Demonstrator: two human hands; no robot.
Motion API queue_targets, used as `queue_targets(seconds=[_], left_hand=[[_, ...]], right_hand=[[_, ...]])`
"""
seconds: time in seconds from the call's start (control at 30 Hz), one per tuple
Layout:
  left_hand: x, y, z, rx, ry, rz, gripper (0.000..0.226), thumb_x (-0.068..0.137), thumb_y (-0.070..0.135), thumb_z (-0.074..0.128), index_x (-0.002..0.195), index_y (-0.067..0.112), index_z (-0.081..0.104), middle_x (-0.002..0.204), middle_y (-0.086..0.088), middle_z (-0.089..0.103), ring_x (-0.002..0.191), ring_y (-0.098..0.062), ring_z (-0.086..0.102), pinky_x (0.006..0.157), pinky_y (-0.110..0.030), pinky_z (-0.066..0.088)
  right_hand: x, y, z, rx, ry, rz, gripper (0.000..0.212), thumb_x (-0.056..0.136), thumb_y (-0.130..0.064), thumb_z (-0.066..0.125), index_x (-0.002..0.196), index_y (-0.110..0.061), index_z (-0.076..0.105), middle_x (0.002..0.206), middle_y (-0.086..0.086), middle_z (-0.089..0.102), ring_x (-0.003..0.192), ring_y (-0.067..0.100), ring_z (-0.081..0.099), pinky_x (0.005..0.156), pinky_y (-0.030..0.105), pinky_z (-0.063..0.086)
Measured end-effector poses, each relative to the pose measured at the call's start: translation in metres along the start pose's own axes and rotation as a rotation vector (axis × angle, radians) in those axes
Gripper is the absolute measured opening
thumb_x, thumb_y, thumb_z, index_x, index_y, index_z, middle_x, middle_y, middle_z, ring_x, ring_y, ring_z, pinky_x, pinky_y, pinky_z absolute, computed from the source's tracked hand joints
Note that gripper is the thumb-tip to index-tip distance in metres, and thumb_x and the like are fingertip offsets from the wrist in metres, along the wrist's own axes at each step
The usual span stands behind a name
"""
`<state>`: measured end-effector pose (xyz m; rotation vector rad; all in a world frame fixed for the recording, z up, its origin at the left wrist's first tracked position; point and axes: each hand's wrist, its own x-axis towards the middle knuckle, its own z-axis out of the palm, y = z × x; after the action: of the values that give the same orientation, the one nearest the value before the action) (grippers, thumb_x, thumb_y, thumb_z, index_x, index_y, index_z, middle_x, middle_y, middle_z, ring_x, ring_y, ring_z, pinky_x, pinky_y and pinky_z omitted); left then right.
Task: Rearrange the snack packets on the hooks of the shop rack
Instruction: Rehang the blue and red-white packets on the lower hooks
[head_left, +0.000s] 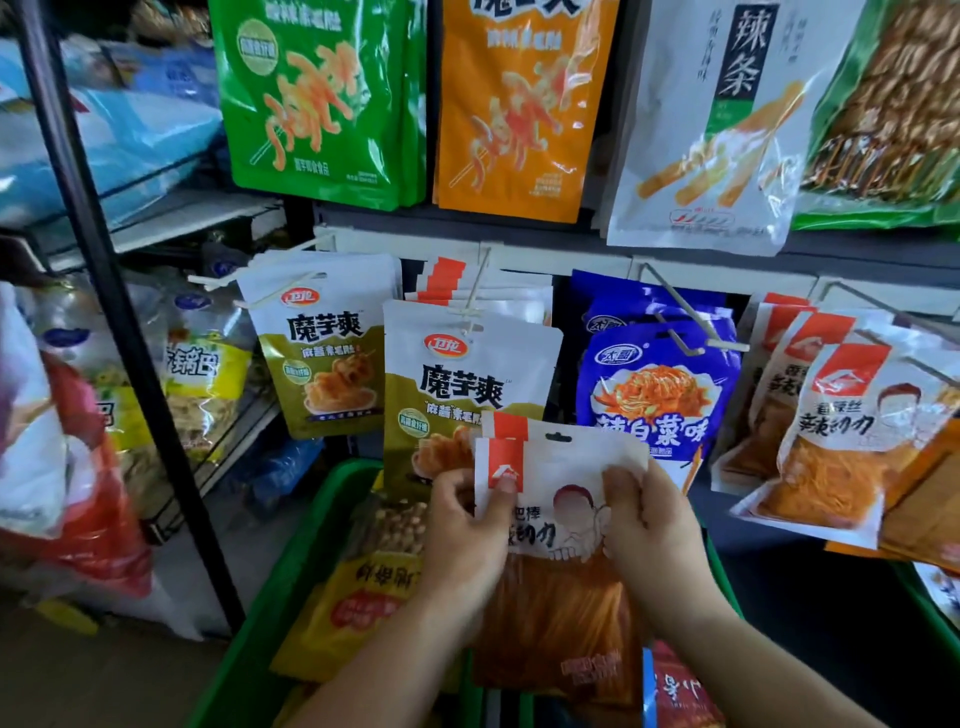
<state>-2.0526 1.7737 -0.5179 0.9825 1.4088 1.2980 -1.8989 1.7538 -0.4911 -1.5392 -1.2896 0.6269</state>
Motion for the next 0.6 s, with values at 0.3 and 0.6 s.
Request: queue_targets(seconds=[0.3,0.6], left_hand=[[0.003,0.022,-0.065,0.046,-0.228,0.053,0.042,0.082,0.043,0.082,0.122,0.037,0.069,0.110,0.013,0.080,0.102,-0.011,0.077,0.097,-0.039,0.059],[0.004,0.029,-0.133,0.122,-0.086,0.091,0.023,0.098,0.041,0.063,0.099,0.024,0.078,0.093,0.014,0.082,0.087,-0.004,0.077,0.065,-0.010,0.055]], right_hand=[[0.003,-0.030,0.002,0.298,-0.122,0.219,0.020,0.107,-0.022,0.054,0.099,-0.009,0.066,0.083,0.008,0.078,0.072,0.008,0.077,0.057,0.019,0.057],[0.003,-0.068,0.043,0.293,-0.093,-0.054,0.057,0.090,-0.027,0.077,0.141,-0.027,0.051,0.128,-0.014,0.067,0.112,0.000,0.067,0.090,0.024,0.059]])
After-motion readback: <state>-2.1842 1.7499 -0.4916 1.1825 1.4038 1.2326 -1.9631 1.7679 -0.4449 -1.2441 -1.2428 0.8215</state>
